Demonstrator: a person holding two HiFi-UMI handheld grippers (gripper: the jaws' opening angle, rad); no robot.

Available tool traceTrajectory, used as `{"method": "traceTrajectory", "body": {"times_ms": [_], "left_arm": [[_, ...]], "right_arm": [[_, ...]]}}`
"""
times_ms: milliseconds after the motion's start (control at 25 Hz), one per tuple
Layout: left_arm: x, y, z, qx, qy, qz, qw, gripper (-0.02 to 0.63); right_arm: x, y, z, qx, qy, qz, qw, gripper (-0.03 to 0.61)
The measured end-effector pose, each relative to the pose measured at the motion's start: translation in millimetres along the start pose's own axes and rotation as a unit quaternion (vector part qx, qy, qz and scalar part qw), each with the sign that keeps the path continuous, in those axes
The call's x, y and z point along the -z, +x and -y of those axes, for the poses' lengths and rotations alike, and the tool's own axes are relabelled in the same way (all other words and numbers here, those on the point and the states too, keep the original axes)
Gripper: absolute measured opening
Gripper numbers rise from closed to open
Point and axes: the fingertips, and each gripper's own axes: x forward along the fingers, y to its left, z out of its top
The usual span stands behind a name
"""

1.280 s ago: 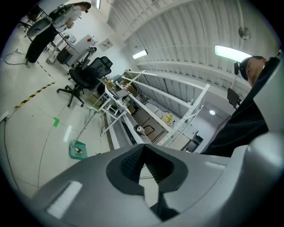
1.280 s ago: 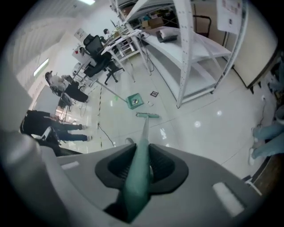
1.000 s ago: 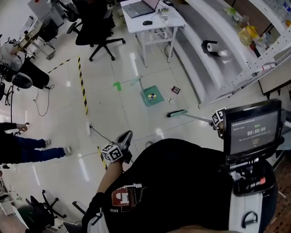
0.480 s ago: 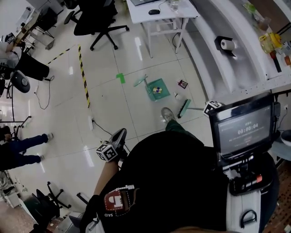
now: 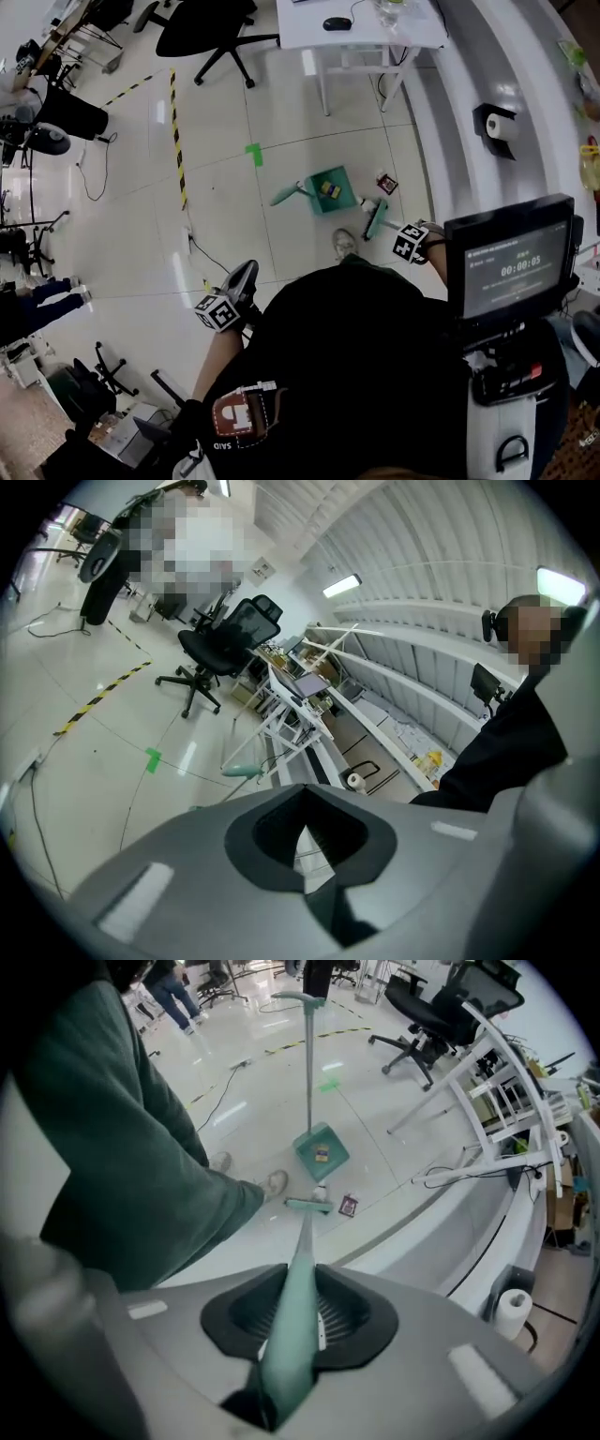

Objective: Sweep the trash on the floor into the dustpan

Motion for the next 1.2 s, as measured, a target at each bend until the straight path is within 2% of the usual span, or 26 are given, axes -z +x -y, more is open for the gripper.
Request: {"method": "traceTrajectory", "body": {"times_ms": [120, 240, 440, 680, 920, 1200], "left_arm": [[-1, 18, -9, -0.009, -0.008, -0.007, 0.9999, -0.002], [5, 19, -24, -0.02, -0.016, -0.019, 0.9995, -0.002], [-2, 4, -48, -0.028, -0.021, -0.014, 0.9993, -0.002], [-32, -11, -62, -0.03, -0.016, -0.009, 0.9994, -0.002], [-43, -1, -70, -0.016, 0.0, -0.002, 0.9999, -0.002], [-49, 18, -68, -0.004, 0.008, -0.01, 0.9999, -0.002]], "right_arm": [[-19, 9, 33, 0.005, -0.005, 0.013, 1.0, 0.087], [-37, 12, 50, 0.017, -0.032, 0.013, 0.999, 0.087], [-74, 3, 47, 0.035, -0.08, 0.018, 0.996, 0.087], [-118, -27, 47, 0.061, -0.135, 0.028, 0.989, 0.087], [-126, -33, 53, 0.063, -0.148, 0.033, 0.987, 0.087], [-144, -44, 65, 0.072, -0.15, 0.063, 0.984, 0.087]]}}
